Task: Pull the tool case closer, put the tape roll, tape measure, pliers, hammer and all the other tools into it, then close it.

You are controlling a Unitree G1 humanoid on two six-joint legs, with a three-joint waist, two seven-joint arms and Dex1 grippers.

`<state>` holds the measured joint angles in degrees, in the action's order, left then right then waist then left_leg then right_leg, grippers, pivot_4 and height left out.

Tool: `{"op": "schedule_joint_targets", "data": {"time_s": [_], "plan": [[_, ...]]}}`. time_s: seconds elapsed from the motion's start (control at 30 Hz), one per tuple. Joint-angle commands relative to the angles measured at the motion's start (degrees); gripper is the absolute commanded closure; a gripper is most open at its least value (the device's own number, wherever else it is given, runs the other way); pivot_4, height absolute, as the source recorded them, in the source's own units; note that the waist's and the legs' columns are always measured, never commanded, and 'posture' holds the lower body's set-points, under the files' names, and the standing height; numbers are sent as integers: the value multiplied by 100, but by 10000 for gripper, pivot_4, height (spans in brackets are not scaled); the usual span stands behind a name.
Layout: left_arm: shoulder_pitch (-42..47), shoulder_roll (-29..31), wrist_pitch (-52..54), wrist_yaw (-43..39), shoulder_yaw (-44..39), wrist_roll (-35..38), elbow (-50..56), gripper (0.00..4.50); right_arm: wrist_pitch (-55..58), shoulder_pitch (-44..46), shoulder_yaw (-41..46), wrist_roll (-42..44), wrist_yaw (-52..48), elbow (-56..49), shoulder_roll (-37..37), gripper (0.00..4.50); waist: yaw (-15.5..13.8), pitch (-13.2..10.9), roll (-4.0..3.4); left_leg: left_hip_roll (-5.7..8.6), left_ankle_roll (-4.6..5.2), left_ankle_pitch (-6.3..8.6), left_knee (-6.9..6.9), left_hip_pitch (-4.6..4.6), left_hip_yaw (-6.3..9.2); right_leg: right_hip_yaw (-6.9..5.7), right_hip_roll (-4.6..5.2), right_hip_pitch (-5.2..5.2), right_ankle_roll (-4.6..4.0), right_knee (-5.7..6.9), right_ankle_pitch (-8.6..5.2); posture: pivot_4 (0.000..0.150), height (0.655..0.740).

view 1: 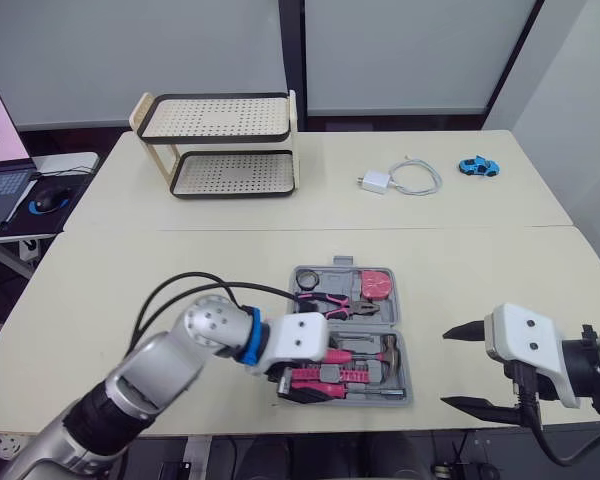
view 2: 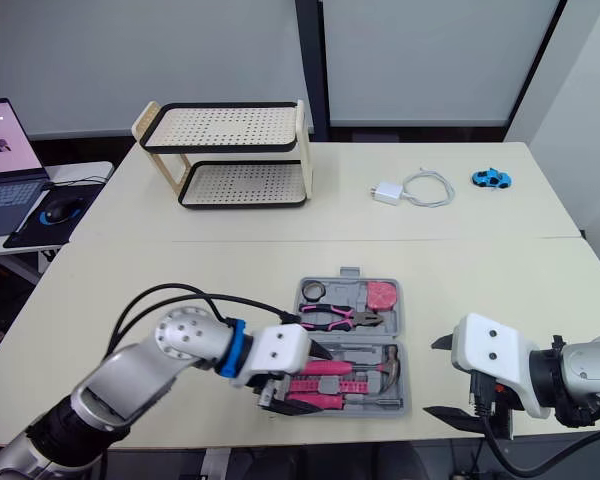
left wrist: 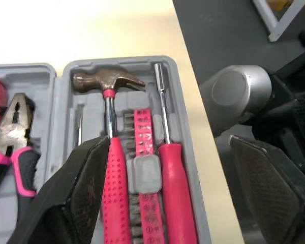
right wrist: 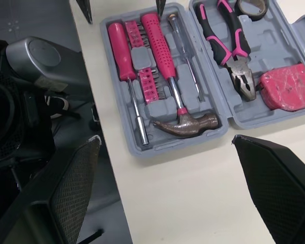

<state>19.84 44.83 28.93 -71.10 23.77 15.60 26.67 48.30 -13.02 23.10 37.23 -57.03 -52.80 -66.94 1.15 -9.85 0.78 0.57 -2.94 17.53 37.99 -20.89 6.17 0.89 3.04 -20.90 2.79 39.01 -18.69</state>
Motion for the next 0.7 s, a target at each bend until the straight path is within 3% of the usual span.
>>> {"op": "schedule_joint_targets", "data": {"time_s": [0.03,0.17,0.43,0.7], "plan": [[-142,20,-524,-462,-258,357,-314,9979,15,90,21,93,118,-161,45,0,1,0,0,1,0,0,0,-1,0,0,1,0,0,-1,0,1500,7400],[-225,40,-1130,-583,8,-95,-658,20303,34,126,-41,112,211,-176,56,0,2,0,0,0,0,0,0,-1,2,-1,0,0,0,-1,0,1500,7400],[-405,-458,-1337,90,553,-976,-961,44768,23,173,-125,125,289,-147,51,0,2,0,0,1,1,0,0,0,2,1,0,1,0,0,0,1500,7400],[-622,-586,-1385,309,839,-1398,-1003,44768,12,195,-143,99,262,-121,37,0,2,1,-1,-1,1,0,0,1,3,0,-1,1,0,2,0,1500,7400]]}}
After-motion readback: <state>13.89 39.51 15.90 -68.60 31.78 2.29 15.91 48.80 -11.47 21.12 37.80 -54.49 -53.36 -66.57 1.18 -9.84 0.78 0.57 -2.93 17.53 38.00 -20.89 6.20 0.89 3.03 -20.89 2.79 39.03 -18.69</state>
